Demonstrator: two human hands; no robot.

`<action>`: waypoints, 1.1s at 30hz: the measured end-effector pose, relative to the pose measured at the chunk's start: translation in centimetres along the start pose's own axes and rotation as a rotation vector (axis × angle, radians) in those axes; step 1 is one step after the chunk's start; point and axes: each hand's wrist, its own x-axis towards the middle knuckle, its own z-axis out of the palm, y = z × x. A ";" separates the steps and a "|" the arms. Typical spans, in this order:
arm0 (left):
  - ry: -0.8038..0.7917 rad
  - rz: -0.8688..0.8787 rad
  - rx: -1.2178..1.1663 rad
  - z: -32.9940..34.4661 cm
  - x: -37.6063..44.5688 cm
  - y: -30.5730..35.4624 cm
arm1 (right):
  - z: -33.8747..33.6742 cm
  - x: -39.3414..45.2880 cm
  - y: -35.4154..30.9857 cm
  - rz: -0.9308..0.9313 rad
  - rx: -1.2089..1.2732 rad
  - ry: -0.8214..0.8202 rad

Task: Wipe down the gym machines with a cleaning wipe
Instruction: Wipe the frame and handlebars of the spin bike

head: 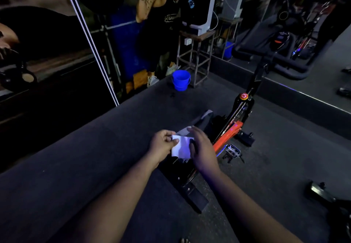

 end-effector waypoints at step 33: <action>-0.669 0.695 1.223 -5.6 10.9 -2.8 | 7.9 3.8 1.2 0.777 -0.535 -0.052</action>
